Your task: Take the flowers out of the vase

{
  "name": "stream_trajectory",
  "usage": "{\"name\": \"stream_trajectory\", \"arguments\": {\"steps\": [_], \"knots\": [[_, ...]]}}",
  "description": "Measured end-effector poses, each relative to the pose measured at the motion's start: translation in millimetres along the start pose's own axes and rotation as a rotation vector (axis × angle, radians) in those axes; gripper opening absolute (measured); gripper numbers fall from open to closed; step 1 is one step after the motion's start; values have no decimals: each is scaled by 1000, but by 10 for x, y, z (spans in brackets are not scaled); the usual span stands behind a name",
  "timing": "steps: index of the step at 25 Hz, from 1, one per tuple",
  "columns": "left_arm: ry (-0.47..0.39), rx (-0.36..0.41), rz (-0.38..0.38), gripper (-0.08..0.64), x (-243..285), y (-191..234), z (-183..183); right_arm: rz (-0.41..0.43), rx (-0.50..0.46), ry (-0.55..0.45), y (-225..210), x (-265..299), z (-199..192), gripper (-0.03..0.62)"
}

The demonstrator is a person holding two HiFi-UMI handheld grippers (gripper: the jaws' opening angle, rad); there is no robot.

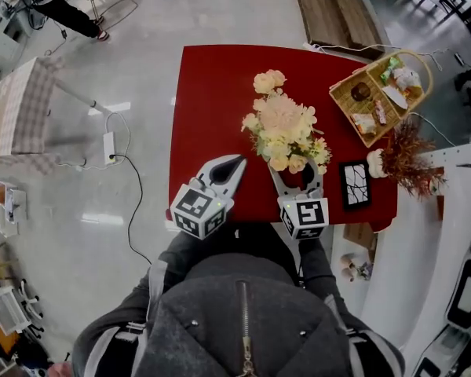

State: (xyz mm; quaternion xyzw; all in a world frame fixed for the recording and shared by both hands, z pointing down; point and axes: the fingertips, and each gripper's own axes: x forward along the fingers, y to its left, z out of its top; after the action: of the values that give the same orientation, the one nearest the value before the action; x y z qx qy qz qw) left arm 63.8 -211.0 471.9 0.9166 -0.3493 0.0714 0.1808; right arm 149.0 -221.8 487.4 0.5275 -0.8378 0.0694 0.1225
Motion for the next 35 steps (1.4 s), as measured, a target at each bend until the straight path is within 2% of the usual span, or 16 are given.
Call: {"name": "stream_trajectory", "arguments": {"steps": [5, 17, 18, 20, 26, 30, 35], "knots": [[-9, 2, 24, -2, -40, 58, 30, 19, -63, -81, 10, 35, 188, 247], [-19, 2, 30, -2, -59, 83, 40, -12, -34, -125, -61, 77, 285, 244], [-19, 0, 31, -2, -60, 86, 40, -17, -30, -127, -66, 75, 284, 237], [-20, -5, 32, -2, -59, 87, 35, -38, -26, -129, -89, 64, 276, 117], [-20, -19, 31, -2, -77, 89, 25, -80, -30, -126, -154, 53, 263, 51], [-18, -24, 24, -2, -63, 72, 22, -99, -52, -123, -171, 52, 281, 35], [-20, -26, 20, -2, -58, 63, 30, -115, -150, -134, -144, 54, 311, 27]]}}
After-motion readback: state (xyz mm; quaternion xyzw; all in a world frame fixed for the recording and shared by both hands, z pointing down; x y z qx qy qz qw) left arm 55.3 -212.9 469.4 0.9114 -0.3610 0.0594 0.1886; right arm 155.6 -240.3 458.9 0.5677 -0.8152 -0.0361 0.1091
